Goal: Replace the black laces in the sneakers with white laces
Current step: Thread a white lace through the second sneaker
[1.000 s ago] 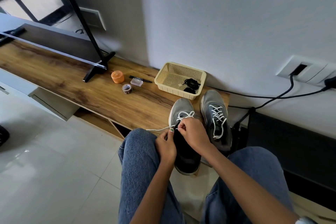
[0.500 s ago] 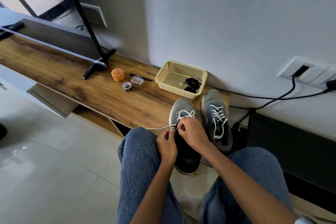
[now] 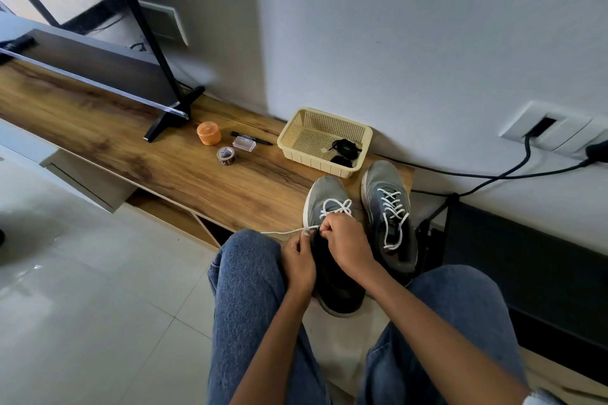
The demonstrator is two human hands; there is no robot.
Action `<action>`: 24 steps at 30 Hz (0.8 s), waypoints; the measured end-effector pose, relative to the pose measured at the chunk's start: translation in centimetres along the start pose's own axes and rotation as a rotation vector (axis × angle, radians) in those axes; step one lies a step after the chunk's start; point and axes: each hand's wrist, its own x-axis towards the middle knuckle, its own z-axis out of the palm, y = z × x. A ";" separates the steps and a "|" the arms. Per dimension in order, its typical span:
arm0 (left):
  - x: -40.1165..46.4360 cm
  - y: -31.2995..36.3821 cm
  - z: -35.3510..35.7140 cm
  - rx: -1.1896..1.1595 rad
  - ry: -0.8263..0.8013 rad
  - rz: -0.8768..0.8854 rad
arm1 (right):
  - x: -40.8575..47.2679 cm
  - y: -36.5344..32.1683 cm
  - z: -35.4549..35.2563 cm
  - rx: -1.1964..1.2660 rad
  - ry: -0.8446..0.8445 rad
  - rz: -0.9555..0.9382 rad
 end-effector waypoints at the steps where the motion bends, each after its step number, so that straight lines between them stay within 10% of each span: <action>1: 0.1 0.0 0.0 0.000 -0.010 -0.006 | 0.0 0.0 0.0 0.013 0.006 0.004; 24: 0.5 0.3 0.6 -0.100 -0.004 -0.240 | -1.8 1.0 0.2 0.172 0.018 0.033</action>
